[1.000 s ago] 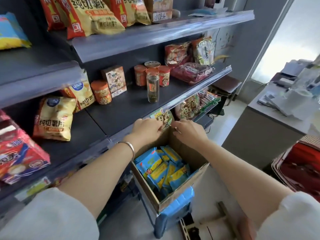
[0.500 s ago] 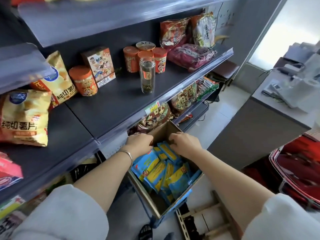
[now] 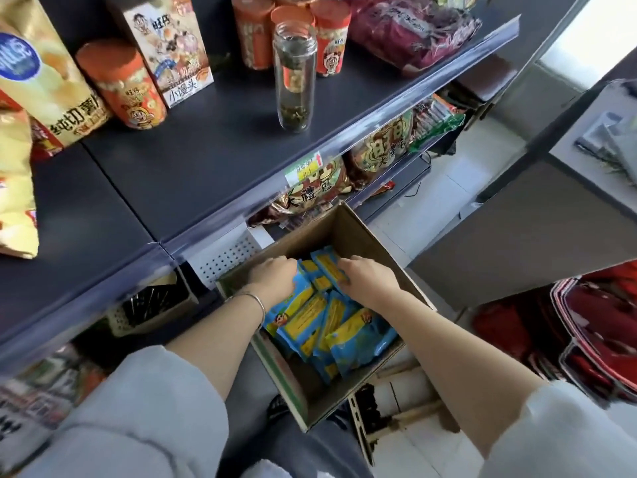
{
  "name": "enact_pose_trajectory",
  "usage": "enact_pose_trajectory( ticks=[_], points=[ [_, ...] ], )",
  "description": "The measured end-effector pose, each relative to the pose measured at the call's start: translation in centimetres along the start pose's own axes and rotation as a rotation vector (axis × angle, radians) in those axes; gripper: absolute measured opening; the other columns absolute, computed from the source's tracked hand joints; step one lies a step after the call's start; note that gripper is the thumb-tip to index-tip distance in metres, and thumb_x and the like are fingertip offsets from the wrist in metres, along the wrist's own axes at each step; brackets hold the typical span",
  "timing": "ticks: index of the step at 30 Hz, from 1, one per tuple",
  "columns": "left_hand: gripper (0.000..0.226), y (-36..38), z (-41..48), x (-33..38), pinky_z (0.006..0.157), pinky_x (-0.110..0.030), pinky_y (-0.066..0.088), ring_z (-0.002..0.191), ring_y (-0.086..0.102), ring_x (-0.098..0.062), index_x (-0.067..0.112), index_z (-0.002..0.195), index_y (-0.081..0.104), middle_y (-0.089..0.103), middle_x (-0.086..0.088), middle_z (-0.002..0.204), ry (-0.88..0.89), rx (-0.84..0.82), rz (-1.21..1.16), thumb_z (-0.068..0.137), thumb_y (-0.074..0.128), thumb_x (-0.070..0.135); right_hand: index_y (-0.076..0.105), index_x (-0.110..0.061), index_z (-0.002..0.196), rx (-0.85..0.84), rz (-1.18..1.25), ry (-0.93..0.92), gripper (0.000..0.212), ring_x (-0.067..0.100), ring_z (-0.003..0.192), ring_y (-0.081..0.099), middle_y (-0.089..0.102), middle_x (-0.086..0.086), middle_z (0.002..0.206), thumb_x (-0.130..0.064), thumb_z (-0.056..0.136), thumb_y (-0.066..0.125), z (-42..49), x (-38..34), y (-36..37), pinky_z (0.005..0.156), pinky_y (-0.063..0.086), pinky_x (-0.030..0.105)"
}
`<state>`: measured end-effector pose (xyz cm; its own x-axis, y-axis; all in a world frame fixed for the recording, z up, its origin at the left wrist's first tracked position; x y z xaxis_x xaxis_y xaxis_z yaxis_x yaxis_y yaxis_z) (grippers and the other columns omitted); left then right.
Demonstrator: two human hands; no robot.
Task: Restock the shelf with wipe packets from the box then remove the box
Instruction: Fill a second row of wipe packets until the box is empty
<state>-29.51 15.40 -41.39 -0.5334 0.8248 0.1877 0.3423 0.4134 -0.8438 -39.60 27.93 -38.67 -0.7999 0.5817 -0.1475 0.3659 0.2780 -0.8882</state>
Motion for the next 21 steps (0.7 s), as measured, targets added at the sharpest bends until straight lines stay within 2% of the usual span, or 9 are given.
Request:
enact_pose_trajectory(
  ticks=[4, 6, 10, 14, 17, 21],
  points=[
    [0.028, 1.9, 0.4, -0.6, 0.078, -0.042, 0.048, 0.11, 0.055, -0.029, 0.013, 0.12, 0.048, 0.052, -0.007, 0.12, -0.114, 0.023, -0.053, 0.093, 0.052, 0.017, 0.05, -0.021, 0.128, -0.054, -0.004, -0.045, 0.033, 0.03, 0.107, 0.056, 0.054, 0.005, 0.119, -0.031, 0.096, 0.048, 1.0, 0.7, 1.7, 0.078, 0.05, 0.039],
    [0.029, 2.6, 0.3, -0.5, 0.076, -0.042, 0.048, 0.108, 0.054, -0.03, 0.012, 0.12, 0.046, 0.05, -0.008, 0.118, -0.169, 0.069, -0.054, 0.092, 0.054, 0.012, 0.05, -0.023, 0.129, -0.081, 0.001, -0.066, 0.034, 0.029, 0.108, 0.056, 0.055, 0.005, 0.12, -0.032, 0.096, 0.049, 1.4, 1.2, 2.6, 0.08, 0.051, 0.039],
    [0.036, 3.4, 0.3, 0.1, 0.08, -0.041, 0.047, 0.111, 0.052, -0.031, 0.009, 0.118, 0.043, 0.05, -0.01, 0.119, -0.243, 0.137, -0.054, 0.088, 0.062, 0.013, 0.051, -0.022, 0.128, -0.102, 0.007, -0.109, 0.033, 0.028, 0.109, 0.056, 0.056, 0.005, 0.12, -0.031, 0.097, 0.047, 1.8, 1.6, 3.9, 0.078, 0.049, 0.037],
    [0.029, 3.9, 0.3, 0.1, 0.073, -0.039, 0.045, 0.107, 0.057, -0.031, 0.008, 0.116, 0.046, 0.059, -0.012, 0.114, -0.279, 0.102, -0.046, 0.09, 0.059, 0.012, 0.053, -0.021, 0.124, -0.108, 0.003, -0.152, 0.03, 0.028, 0.106, 0.057, 0.057, 0.006, 0.118, -0.031, 0.096, 0.047, 2.2, 1.5, 4.2, 0.076, 0.05, 0.038],
    [0.032, 3.3, -0.2, -0.1, 0.067, -0.037, 0.042, 0.1, 0.061, -0.032, 0.011, 0.122, 0.041, 0.064, -0.012, 0.108, -0.297, 0.096, -0.075, 0.093, 0.055, 0.015, 0.054, -0.021, 0.125, -0.126, -0.007, -0.185, 0.031, 0.027, 0.108, 0.057, 0.057, 0.005, 0.12, -0.032, 0.096, 0.049, 2.4, 1.4, 4.1, 0.075, 0.048, 0.035],
    [0.027, 0.5, -1.4, -0.7, 0.073, -0.038, 0.041, 0.107, 0.057, -0.031, 0.014, 0.12, 0.042, 0.061, -0.01, 0.115, -0.29, 0.243, -0.011, 0.095, 0.051, 0.02, 0.055, -0.019, 0.125, -0.159, -0.006, -0.232, 0.03, 0.027, 0.108, 0.057, 0.057, 0.005, 0.123, -0.026, 0.096, 0.049, 2.6, 0.4, 4.1, 0.079, 0.052, 0.037]
  ],
)
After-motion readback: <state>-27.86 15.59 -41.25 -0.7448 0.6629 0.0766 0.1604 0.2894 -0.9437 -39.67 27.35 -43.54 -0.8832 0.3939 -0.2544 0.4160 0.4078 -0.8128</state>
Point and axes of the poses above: each hand's wrist, its own z-axis towards the middle knuckle, its own y-axis out of the palm, x = y × z, the point moved 5 cm from there along z, towards the middle knuckle
